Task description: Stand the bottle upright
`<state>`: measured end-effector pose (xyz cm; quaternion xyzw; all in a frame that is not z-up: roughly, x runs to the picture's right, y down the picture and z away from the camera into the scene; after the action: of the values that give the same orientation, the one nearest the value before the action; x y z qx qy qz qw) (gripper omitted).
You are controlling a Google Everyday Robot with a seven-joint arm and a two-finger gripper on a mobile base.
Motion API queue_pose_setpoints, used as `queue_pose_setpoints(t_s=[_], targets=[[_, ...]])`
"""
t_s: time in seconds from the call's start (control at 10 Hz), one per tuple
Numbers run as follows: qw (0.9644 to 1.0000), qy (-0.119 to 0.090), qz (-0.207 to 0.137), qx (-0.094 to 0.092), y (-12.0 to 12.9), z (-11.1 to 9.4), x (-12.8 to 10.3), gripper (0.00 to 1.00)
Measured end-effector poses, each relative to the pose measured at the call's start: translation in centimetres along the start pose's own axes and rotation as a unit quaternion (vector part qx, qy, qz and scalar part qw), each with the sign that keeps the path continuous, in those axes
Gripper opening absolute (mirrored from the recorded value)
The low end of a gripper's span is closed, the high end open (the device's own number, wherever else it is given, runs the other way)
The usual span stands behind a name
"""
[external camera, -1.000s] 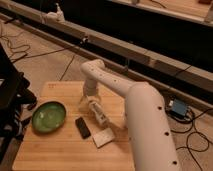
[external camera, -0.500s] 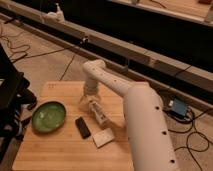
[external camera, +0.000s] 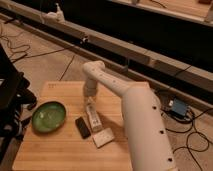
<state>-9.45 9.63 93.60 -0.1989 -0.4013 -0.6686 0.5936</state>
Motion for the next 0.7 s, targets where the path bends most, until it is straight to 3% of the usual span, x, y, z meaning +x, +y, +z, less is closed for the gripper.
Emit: queue_pose_setpoints(t_s=[0.2, 0.7], targets=[[1.0000, -0.003, 0.001, -0.001, 0.2, 0.0, 0.0, 0.00], [0.9987, 0.026, 0.041, -0.017, 1.6, -3.1, 1.3, 0.00]])
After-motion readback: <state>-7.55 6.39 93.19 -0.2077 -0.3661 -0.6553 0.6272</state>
